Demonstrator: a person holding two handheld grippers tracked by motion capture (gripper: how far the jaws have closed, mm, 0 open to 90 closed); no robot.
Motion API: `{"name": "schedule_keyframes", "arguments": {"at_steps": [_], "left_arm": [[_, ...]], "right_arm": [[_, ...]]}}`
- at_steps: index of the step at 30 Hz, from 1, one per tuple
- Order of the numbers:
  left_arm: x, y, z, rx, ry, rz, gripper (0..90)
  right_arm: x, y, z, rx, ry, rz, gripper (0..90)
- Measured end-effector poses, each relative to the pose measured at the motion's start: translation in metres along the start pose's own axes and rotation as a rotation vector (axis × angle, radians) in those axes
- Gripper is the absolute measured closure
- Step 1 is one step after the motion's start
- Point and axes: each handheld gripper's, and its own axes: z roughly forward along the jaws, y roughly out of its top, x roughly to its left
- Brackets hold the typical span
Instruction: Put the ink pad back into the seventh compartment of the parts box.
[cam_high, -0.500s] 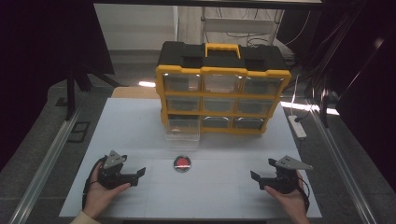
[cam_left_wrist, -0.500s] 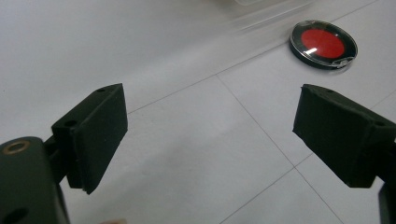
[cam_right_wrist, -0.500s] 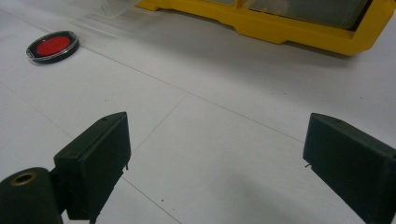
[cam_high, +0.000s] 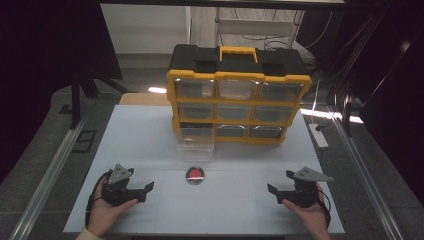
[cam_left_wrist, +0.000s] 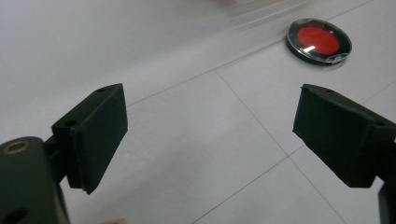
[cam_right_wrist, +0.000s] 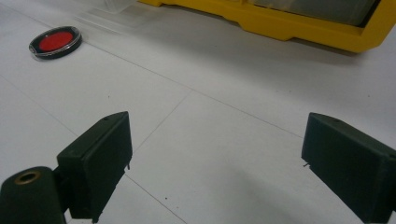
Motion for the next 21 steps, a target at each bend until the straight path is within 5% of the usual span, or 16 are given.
{"name": "schedule_keyframes", "arguments": {"at_steps": [17, 21], "left_arm": [[-0.003, 0.006, -0.002, 0.0, 0.0, 0.009, 10.9], [-0.011, 0.01, -0.001, 0.002, -0.006, 0.039, 10.7]], "right_arm": [[0.0, 0.0, 0.001, 0.007, 0.002, 0.007, 9.0], [0.0, 0.0, 0.0, 0.008, -0.002, 0.008, 9.0]]}}
